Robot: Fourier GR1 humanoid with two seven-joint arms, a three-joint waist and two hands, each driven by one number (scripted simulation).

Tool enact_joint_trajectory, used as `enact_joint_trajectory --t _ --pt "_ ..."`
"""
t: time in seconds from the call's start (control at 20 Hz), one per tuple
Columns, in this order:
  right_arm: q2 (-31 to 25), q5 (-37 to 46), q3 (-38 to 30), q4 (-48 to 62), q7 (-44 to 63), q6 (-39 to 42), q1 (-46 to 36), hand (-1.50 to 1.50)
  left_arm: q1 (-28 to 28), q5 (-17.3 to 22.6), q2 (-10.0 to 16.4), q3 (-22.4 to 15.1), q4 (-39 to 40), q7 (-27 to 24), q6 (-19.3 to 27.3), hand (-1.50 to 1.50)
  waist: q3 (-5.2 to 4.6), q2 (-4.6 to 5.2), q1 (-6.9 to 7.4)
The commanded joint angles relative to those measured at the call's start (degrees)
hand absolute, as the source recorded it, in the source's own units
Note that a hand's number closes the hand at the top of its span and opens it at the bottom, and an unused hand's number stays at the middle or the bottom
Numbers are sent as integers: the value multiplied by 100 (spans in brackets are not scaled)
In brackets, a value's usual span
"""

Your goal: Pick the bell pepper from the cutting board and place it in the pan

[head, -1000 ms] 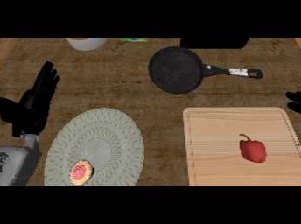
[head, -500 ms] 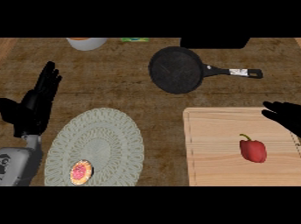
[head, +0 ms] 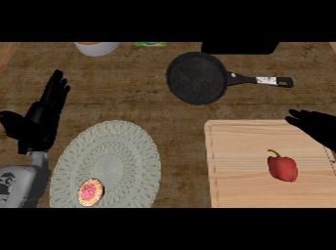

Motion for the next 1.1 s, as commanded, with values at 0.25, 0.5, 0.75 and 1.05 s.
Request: enact_joint_trajectory --t 0.25,0.5,0.75,1.05 --pt "182 816 252 800 -927 229 -19 -150 -157 17 32 323 -127 367 -214 0 1 -1 -5" --pt "750 1533 761 835 -629 86 -136 -150 196 -323 -286 108 -412 189 -40 0 1 -4 19" --pt "828 2225 982 851 -616 -31 10 -150 126 -334 -232 257 -269 95 -238 0 1 -5 3" --pt "553 2641 927 842 -528 437 -128 -150 405 -319 -272 334 -441 132 -318 0 -1 -10 0"
